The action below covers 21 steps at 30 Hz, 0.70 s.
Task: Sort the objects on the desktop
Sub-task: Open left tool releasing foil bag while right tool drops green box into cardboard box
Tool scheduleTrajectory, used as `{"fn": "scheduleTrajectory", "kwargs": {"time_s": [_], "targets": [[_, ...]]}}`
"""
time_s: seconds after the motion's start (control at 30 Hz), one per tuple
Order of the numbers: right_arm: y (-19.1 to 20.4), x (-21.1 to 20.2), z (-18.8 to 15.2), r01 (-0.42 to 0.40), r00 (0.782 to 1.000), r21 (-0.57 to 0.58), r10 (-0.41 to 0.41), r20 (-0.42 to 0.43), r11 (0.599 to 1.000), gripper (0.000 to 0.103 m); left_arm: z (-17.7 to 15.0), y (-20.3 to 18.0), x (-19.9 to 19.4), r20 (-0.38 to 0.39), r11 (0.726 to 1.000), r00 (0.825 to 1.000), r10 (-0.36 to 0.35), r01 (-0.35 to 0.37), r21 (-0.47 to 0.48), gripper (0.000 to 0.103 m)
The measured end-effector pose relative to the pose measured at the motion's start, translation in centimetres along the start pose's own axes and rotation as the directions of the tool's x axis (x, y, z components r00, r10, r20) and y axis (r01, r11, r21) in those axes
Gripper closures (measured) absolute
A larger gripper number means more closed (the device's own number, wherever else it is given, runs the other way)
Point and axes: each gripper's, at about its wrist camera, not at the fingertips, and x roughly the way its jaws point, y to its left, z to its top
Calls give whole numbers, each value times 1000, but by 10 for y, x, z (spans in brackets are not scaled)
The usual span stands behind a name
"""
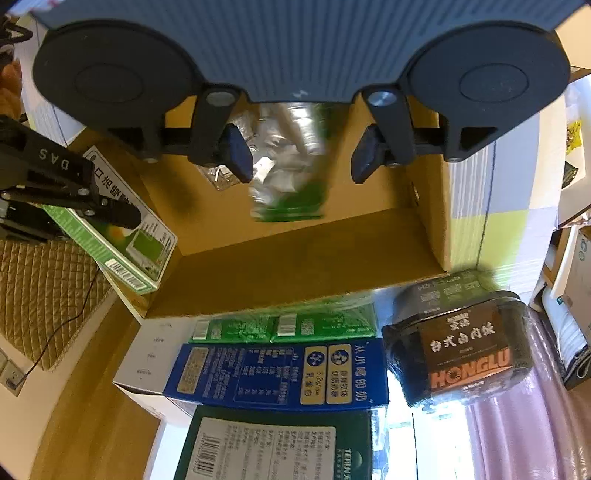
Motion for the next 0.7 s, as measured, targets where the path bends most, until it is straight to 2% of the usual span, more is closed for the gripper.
{"fn": "scheduleTrajectory", "kwargs": {"time_s": [0.17,0.27,0.3,0.37,0.7], "targets": [[0,6,-3,7,1000,6,-7,-5,1000,75,-8,8,-8,18,1000,1000,-1,1,-9,50],[0,5,-2,3,1000,11,-3,23,1000,75,-12,12,-14,27,1000,1000,-3,3,-22,49],[-1,4,-1,-4,999,13,4,43,1000,74,-14,13,-17,32,1000,999,-5,5,-26,47],[-4,0,2,-13,998,32,11,56,999,56,-18,13,-25,48,999,999,-14,15,-28,41],[-1,-49,-13,-6,999,24,5,46,1000,50,-46,-3,-71,84,1000,996,-18,19,-11,34]]}}
